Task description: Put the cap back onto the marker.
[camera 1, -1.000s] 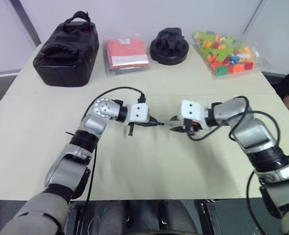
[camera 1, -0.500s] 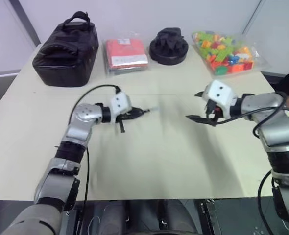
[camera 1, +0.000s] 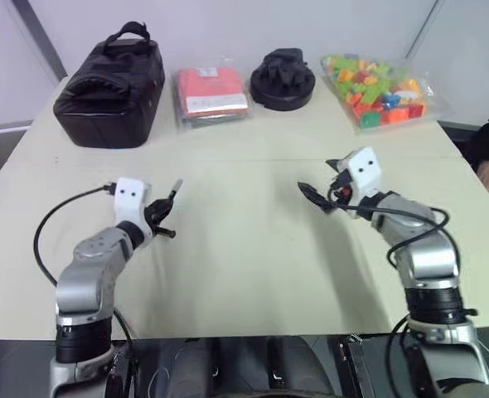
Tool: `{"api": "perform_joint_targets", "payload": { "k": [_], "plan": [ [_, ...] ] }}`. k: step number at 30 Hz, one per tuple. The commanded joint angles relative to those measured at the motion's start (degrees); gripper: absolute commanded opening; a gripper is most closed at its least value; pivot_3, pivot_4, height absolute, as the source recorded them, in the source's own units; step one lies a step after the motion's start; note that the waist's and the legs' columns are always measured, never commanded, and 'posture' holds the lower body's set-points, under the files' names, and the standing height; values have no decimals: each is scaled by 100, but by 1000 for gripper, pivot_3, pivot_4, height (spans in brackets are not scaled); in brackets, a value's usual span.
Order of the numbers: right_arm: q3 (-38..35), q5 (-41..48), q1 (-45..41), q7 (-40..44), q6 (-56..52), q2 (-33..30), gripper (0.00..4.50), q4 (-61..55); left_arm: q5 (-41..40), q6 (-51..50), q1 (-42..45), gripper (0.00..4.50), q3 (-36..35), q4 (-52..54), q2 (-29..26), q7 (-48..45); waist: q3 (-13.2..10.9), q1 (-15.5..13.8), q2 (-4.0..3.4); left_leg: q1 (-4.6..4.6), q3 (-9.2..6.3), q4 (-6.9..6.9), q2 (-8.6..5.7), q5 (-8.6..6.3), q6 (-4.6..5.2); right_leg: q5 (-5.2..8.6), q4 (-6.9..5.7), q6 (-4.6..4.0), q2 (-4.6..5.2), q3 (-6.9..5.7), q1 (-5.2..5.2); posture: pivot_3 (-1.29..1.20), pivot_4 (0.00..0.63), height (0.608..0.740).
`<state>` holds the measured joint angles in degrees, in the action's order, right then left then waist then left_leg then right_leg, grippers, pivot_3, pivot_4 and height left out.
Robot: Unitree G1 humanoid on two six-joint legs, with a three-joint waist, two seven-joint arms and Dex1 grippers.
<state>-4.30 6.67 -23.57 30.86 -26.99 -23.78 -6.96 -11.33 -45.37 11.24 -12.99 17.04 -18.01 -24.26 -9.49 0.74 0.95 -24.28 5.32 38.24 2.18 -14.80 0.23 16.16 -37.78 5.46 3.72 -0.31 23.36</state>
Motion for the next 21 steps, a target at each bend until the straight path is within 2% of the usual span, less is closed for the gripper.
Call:
{"api": "perform_joint_targets", "payload": {
  "k": [1, 7, 11, 14, 17, 21],
  "plan": [
    [-87, -95, -8, -345, 360, 67, 4500, -36, -95, 458, -41, 1403, -117, -119, -41, 48, 0, -21, 0, 0, -1, 1, -1, 0, 0, 0, 0, -1, 1, -1, -1, 0, 150, 740],
    [-170, -209, 133, -687, 831, 46, 4500, 227, -106, 1006, 25, 4344, -217, -792, -41, 290, 0, 2, 0, 1, -1, 0, -7, 0, 0, 0, 1, -1, 7, -1, -2, 0, 150, 740],
    [-556, -24, 185, -927, 1009, 41, 4500, 344, -517, 1213, 237, 4433, -559, -882, -140, 182, 0, 3, 0, 1, -1, -1, -5, 0, 0, 0, 0, -1, 6, -1, 0, 0, 150, 740],
    [-1146, 238, 315, -1145, 1236, 12, 4500, 648, -954, 1289, 232, 4433, -1150, -830, -509, -55, 0, 5, 1, 0, -1, -1, -4, 0, 0, 0, 0, -1, 6, -1, 0, 0, 150, 740],
    [-1417, 269, 505, -1199, 1632, -78, 4500, 1001, -1281, 1281, 73, 4433, -1561, -803, -827, -238, 0, 11, 0, 0, 0, -3, -4, -1, 1, 0, 3, -2, 6, -1, -1, 0, 150, 740],
    [-1554, 221, 681, -1330, 2041, -68, 4500, 1402, -1245, 1573, -293, 4433, -1620, -920, -1125, -446, 0, 27, 0, 4, 3, -4, -4, -1, 1, 0, 4, -2, 7, 0, -2, 0, 150, 740]
  ]
}}
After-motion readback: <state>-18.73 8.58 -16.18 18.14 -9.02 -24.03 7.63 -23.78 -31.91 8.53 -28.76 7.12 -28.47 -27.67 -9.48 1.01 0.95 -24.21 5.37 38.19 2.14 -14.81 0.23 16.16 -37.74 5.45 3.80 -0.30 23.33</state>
